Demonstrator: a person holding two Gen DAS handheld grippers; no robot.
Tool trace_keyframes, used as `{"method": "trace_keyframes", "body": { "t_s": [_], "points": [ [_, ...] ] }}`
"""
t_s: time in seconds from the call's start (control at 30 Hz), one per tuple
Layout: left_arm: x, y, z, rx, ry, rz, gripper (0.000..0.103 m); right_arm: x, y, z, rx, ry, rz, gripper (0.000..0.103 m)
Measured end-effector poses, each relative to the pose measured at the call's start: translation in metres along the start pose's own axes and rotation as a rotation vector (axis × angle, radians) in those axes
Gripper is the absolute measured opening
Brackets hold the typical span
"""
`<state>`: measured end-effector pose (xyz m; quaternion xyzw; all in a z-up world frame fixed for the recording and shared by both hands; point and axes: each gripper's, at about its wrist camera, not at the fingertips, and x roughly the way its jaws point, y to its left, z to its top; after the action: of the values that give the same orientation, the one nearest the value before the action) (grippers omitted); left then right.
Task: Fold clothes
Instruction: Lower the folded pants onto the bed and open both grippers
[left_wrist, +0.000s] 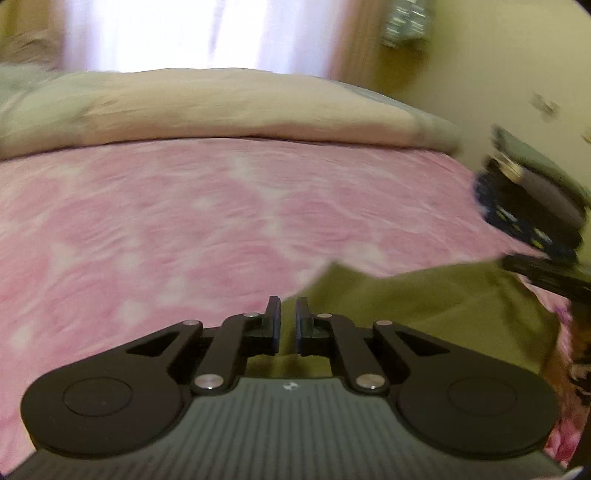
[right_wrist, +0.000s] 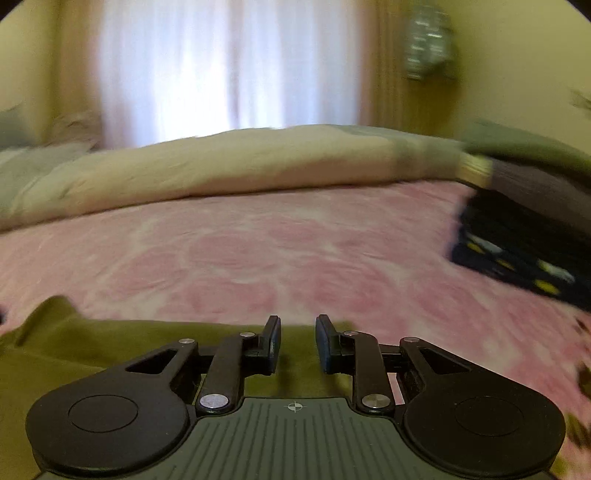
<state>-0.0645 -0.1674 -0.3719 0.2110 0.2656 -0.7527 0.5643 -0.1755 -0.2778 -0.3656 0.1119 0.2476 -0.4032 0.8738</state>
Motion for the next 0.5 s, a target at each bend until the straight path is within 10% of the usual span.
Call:
{"method": "trace_keyframes", "body": {
  "t_s": [0.2,0.5],
  "points": [
    [0.050,0.007,0.001,-0.092,0.054,0.027,0.003,0.045,0.005,-0.005,-0.062,0.115,-0.017,0.024],
    [-0.050,0.029,-0.015,-0.184,-0.024,0.122,0.004,-0.045,-0.031,-0.008,0.166,0.017,-0.027,0.024]
  ]
}}
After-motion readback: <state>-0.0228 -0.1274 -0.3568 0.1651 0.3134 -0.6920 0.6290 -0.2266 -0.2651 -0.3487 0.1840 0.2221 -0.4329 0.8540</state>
